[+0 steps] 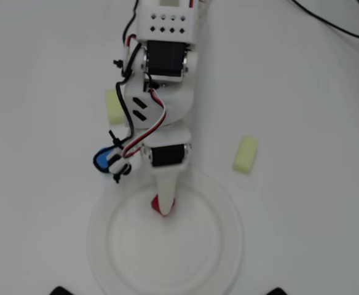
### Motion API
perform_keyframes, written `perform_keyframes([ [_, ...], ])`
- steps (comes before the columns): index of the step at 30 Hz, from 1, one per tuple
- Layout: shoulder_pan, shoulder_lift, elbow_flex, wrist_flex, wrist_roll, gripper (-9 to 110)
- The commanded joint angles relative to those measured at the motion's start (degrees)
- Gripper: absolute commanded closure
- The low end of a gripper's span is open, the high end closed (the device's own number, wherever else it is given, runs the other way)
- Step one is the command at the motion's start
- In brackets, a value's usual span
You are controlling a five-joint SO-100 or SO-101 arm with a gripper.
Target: Grasp a red block and put it in the dish.
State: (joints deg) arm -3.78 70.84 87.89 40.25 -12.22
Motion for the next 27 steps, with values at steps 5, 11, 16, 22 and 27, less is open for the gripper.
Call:
perform_keyframes([
  [5,0.09,7.38,-9.76,13.71,1.67,71],
  [11,-0.79,16.61,-10.02,28.92,3.43,65],
  [16,-1.41,25.05,-7.73,41.04,6.06,62],
  [22,-2.46,42.45,9.67,41.04,6.33,61],
  [27,-5.89,60.29,26.98,37.44,6.06,62],
])
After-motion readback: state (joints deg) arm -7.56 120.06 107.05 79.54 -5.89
